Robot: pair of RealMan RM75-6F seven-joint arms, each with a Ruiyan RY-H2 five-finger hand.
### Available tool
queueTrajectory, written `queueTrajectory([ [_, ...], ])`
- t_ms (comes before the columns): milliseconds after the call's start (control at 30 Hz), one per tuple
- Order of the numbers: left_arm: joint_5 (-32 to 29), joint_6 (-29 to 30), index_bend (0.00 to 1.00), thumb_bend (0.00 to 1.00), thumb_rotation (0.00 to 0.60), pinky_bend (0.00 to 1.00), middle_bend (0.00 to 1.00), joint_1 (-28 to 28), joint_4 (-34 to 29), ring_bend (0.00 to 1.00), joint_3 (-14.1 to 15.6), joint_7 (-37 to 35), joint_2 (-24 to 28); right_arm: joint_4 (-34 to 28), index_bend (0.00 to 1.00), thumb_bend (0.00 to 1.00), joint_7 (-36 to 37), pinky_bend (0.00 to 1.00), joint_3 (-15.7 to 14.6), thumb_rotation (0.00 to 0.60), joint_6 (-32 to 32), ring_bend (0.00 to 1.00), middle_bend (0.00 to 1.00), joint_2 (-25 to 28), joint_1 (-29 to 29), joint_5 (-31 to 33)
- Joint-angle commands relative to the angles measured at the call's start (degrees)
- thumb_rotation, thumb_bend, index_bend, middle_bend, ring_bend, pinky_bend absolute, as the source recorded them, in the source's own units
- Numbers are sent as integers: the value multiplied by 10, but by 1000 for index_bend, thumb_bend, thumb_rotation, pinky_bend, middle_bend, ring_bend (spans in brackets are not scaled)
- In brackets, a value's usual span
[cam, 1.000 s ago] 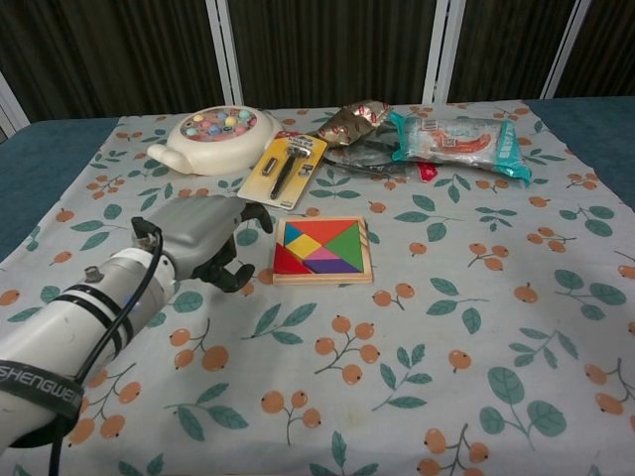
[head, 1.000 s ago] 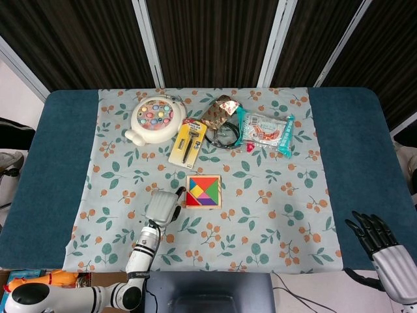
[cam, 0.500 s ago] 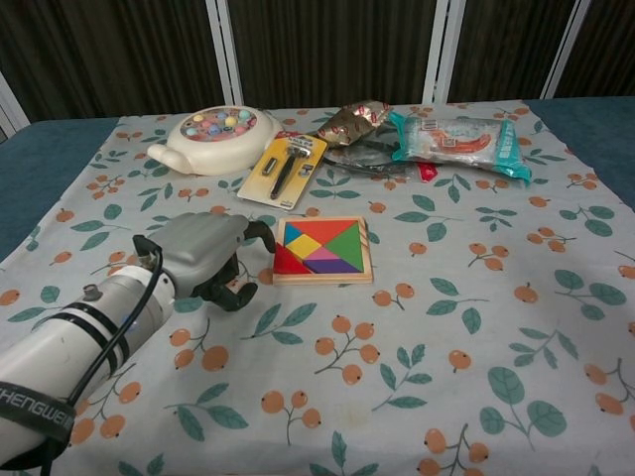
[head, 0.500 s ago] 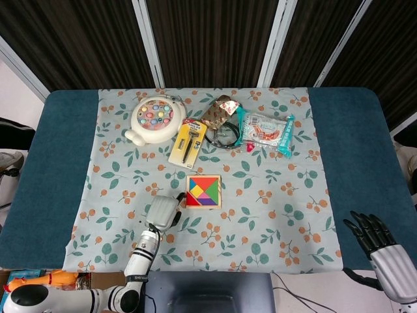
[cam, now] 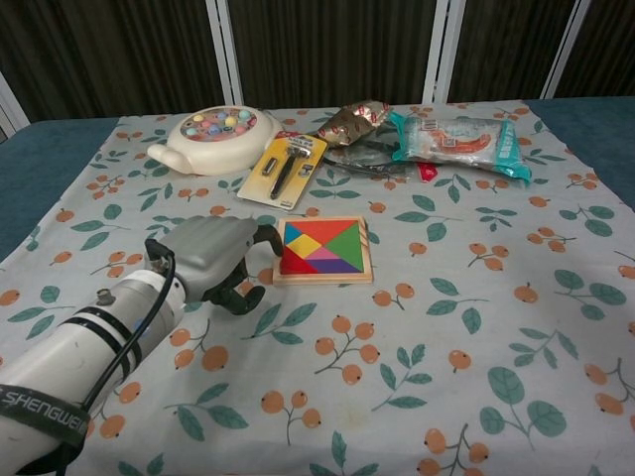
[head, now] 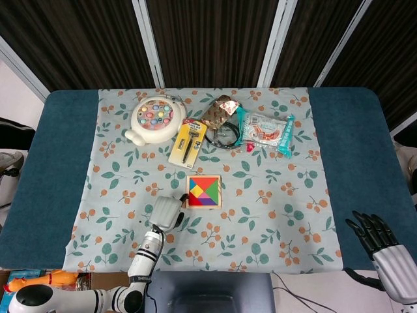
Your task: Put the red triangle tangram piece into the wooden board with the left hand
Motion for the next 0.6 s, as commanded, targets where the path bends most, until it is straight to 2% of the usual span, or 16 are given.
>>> queueTrajectory([
  [33,-1,-1,299,415,600,1000,1000,0,0,1000,0,1,0,-1,0,57,-1,0,0,600,-1,0,0,0,0,0],
  [600,0,-7,313,415,600,1000,1000,2,5,1000,3,0,-3,-1,0,57,0,0,0,600,-1,0,0,1,0,2],
])
